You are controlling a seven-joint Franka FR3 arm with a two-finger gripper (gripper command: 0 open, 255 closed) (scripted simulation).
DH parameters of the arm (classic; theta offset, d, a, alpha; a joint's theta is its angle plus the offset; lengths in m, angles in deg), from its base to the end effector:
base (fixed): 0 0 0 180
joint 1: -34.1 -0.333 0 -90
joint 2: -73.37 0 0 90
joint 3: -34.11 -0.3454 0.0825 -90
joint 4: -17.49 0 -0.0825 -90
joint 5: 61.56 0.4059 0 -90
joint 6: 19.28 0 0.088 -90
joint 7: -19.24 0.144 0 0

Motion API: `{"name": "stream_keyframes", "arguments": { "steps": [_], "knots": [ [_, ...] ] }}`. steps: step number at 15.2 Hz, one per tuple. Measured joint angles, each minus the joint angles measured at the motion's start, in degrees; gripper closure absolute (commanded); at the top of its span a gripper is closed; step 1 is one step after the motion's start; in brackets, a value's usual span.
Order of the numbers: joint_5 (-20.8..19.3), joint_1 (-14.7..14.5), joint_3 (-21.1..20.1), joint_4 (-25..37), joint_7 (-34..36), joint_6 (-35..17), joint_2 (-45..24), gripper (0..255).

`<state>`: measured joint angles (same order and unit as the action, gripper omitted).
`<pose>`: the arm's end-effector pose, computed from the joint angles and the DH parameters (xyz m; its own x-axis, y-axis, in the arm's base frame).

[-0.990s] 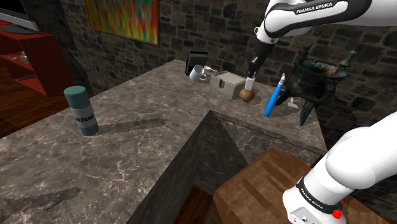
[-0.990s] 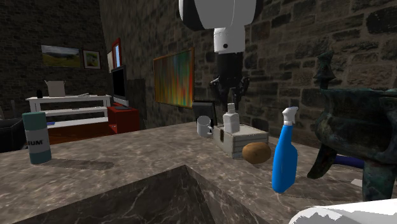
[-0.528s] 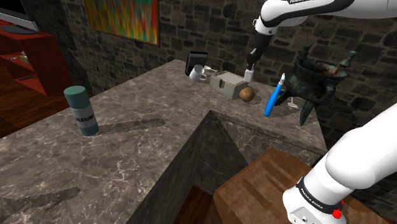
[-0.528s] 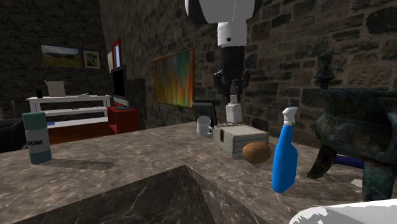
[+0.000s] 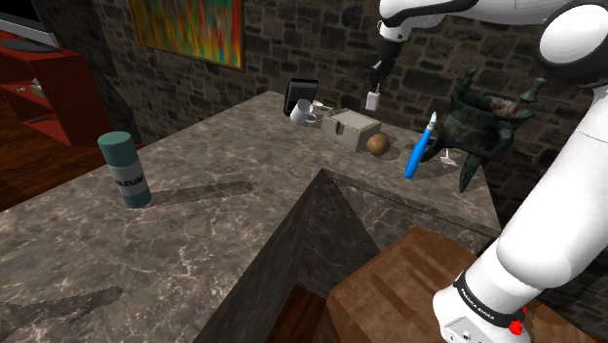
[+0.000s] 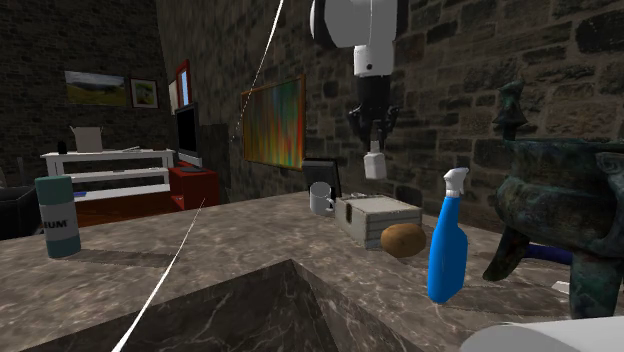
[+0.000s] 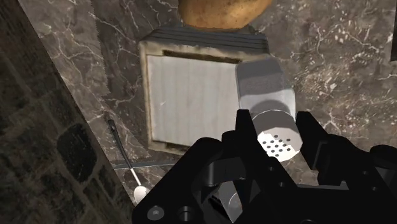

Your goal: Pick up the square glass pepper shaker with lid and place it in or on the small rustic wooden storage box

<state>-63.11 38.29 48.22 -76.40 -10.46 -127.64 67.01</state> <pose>0.6099 -0.1977 0.5481 0.9722 0.2122 0.0985 0.2004 -0.9726 0.1179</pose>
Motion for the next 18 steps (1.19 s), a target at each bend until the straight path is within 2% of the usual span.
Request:
{"name": "stream_keyframes", "arguments": {
  "steps": [4,7,8,9,11,18],
  "knots": [
    [3.1,2.3,0.6,15.2,-2.7,4.7,-10.7,255],
    [5.7,5.0,0.5,30.8,-4.3,10.5,-20.7,255],
    [6.8,6.8,0.3,40.0,-4.6,14.3,-25.8,255],
    [7.4,7.9,0.0,45.9,-4.9,16.6,-29.5,255],
    [7.7,8.2,-0.1,47.2,-5.0,16.5,-31.0,255],
    [7.1,6.8,0.1,36.3,-5.1,8.9,-27.8,255]
  ]
}}
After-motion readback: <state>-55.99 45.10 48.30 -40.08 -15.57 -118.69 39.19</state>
